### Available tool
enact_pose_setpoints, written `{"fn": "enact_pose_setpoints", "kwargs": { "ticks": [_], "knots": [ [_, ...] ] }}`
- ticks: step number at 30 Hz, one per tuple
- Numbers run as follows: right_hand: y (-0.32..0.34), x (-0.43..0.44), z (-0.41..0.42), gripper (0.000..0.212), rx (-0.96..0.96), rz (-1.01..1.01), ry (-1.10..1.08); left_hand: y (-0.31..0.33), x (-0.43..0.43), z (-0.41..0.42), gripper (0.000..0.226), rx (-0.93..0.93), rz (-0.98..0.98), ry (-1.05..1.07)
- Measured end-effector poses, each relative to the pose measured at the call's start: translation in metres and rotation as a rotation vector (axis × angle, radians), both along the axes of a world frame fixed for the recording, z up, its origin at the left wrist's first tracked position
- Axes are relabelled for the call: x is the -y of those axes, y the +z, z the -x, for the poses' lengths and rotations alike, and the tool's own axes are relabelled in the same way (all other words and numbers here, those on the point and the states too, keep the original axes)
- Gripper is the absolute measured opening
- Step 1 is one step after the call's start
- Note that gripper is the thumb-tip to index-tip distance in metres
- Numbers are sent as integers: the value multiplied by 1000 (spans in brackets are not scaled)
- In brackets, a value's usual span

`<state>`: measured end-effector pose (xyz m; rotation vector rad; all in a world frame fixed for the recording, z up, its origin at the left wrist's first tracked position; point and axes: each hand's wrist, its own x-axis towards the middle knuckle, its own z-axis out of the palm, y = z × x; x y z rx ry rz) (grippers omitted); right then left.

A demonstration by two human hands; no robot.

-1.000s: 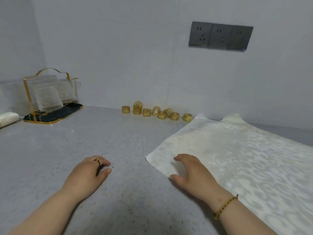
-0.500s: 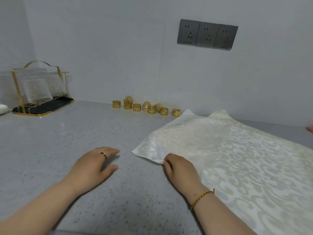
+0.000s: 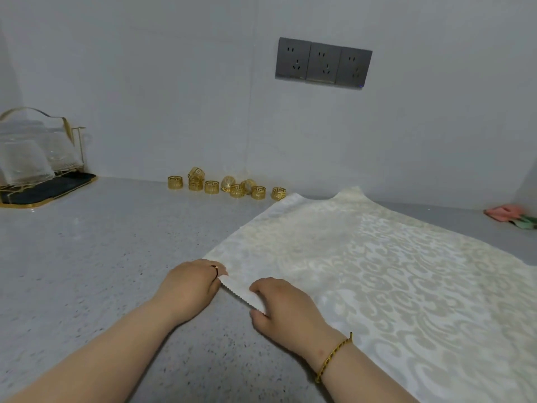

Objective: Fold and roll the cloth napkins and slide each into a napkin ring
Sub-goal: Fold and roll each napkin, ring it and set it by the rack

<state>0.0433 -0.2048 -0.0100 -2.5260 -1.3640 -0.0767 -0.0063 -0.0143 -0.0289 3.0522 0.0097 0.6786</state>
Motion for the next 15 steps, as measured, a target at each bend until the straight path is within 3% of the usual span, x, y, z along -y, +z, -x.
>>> {"fn": "enact_pose_setpoints", "kwargs": {
  "ticks": [3, 7, 12, 15],
  "knots": [
    [1, 1, 3, 37, 110, 101, -13, 4, -6, 4, 35, 11, 9, 81],
    [5, 14, 3, 30, 165, 164, -31, 10, -25, 27, 34, -143, -83, 203],
    [23, 45, 5, 26, 68, 200, -61, 11, -36, 76, 31, -164, -56, 284],
    [39, 61, 7, 15, -88, 252, -43, 14, -40, 108, 16, -169, 59, 271]
  ]
}}
